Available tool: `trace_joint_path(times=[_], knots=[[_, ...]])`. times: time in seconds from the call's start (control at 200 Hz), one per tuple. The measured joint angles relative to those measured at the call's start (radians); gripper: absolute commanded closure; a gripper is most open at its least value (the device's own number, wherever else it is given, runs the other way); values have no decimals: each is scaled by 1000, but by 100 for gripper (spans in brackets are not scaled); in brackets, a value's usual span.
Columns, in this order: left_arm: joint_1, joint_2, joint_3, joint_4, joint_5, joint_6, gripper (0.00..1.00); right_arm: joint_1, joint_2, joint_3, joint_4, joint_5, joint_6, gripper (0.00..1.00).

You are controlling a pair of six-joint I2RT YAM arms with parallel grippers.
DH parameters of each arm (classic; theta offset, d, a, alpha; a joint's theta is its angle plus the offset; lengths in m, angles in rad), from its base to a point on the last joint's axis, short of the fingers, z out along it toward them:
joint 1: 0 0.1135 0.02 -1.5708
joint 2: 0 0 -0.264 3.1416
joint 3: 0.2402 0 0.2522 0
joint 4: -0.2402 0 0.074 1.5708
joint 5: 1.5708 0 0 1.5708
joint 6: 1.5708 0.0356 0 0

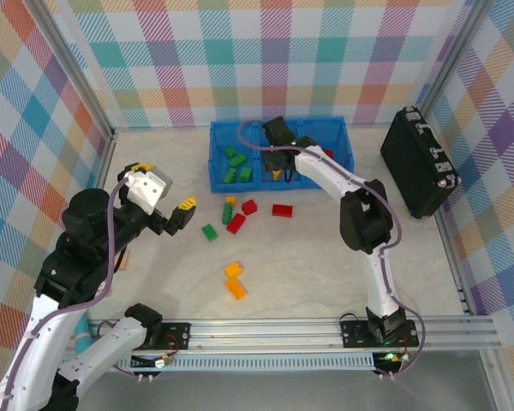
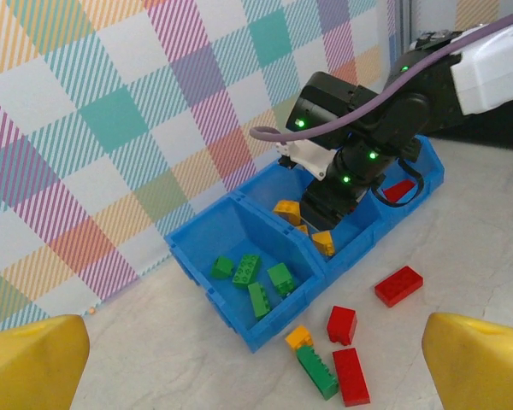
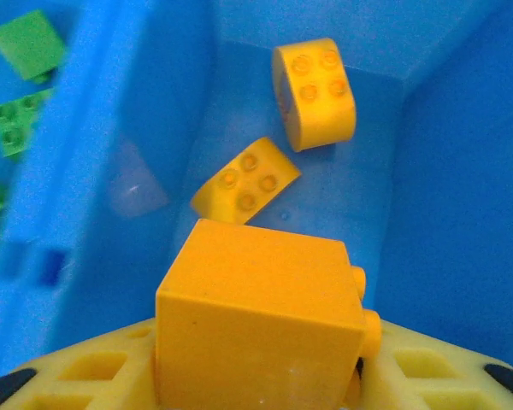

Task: Sort the legos into containers by color
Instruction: Place the lego in the container, then pick up the lego from the center of the table.

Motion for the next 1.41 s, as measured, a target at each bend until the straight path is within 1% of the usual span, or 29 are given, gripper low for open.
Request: trace_joint_path(times=[0.12, 0.225, 0.39, 0.495, 0.62, 0.77, 0.88, 1.025, 1.195, 1.405], knots=[[0, 2, 0, 0, 0, 5, 0, -22, 50, 42, -5, -1, -8, 43], [0, 2, 0, 0, 0, 8, 0, -29, 59, 61, -10, -5, -9, 39], [0, 11, 8, 0, 0, 8, 0, -30, 59, 80, -13, -18, -8, 41], [0, 13, 8, 0, 0, 8, 0, -30, 55, 76, -25, -37, -7, 37], [0, 13, 8, 0, 1, 8, 0, -30, -11, 26, -59, -67, 22, 34], [0, 11, 7, 2, 5, 8, 0, -30, -136, -13, -109, -96, 78, 33], [0, 3, 3, 10, 12, 8, 0, -27, -237, -104, -111, -117, 135, 33], [-1, -21, -21, 38, 25, 8, 0, -11, -330, -306, -95, -118, 237, 32], [-1, -36, -47, 64, 38, 7, 0, 36, -341, -480, -89, -117, 359, 28], [-14, -61, -82, 80, 43, 7, 0, 63, -339, -560, -29, -143, 455, 27]])
